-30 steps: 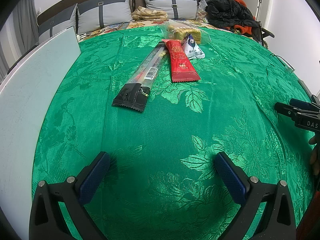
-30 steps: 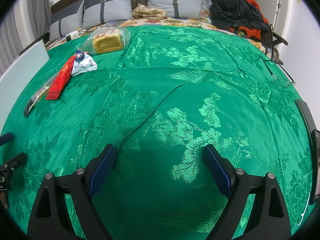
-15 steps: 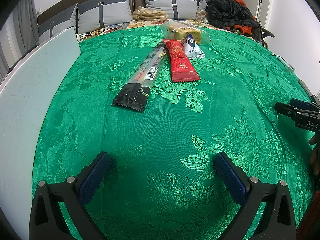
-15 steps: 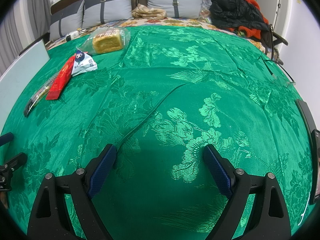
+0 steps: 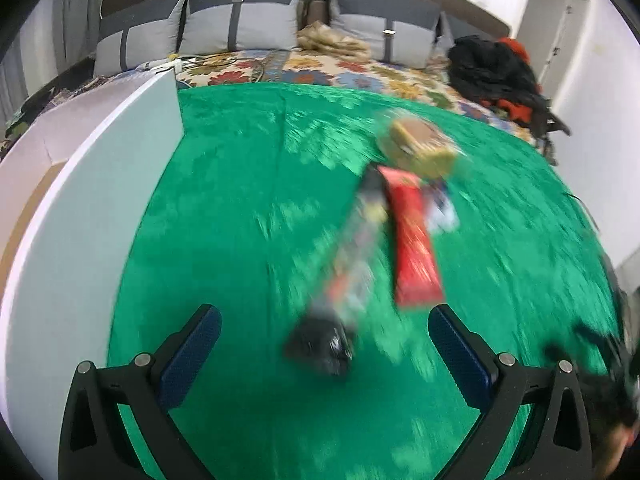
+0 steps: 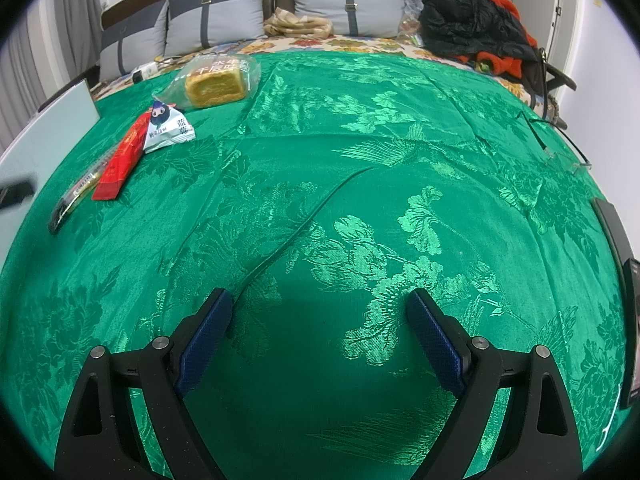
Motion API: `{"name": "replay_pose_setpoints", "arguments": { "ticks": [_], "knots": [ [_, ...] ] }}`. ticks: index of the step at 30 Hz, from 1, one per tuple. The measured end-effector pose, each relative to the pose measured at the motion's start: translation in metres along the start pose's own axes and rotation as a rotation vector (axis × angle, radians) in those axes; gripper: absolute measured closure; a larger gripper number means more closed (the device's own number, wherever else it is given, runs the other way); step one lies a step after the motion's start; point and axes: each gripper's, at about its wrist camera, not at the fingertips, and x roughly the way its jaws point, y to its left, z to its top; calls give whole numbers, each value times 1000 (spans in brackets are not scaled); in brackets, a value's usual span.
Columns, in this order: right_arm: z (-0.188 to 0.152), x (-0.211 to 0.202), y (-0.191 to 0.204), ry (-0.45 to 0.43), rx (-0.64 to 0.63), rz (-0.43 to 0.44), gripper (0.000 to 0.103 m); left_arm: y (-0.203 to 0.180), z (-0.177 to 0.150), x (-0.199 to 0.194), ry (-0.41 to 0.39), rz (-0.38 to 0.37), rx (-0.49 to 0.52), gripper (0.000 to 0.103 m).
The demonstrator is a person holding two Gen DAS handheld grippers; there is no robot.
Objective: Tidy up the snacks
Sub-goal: 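Grasp the clear stick with black end using the left gripper, then hold the clear stick in the left gripper above the bedspread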
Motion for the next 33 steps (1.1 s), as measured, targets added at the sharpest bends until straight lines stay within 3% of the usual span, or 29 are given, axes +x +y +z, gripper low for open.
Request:
{"name": "replay_pose_setpoints", "arguments": {
  "ticks": [5,8,9,10,12,13,16,19,22,24,26,31,33],
  "knots": [
    [0,0,0,0,0,0,11,-20,30,56,143,-1,141,13],
    [0,0,0,0,0,0,11,-27,33,81,196,40,195,23],
    [0,0,0,0,0,0,11,-25,35,81,174,35,186,25],
    [0,0,0,-3,0,1,11,-25,36,82,168,32,176,33],
    [0,0,0,-3,-1,0,11,-22,35,77,139,31,175,64],
    [0,0,0,-3,-1,0,11,-20,34,75,131,34,174,75],
    [0,0,0,-3,0,2,11,-5,20,62,130,33,108,78],
    [0,0,0,-3,0,1,11,11,-3,42,119,92,37,78],
    [0,0,0,-3,0,1,11,28,-33,18,123,107,-45,72],
    [0,0,0,-3,0,1,11,33,-46,10,112,90,-66,59],
    [0,0,0,-4,0,2,11,33,-54,8,105,76,-59,21],
    [0,0,0,-4,0,2,11,22,-61,16,66,149,32,8],
    [0,0,0,-4,0,2,11,26,-65,16,41,140,26,2]
  ]
}}
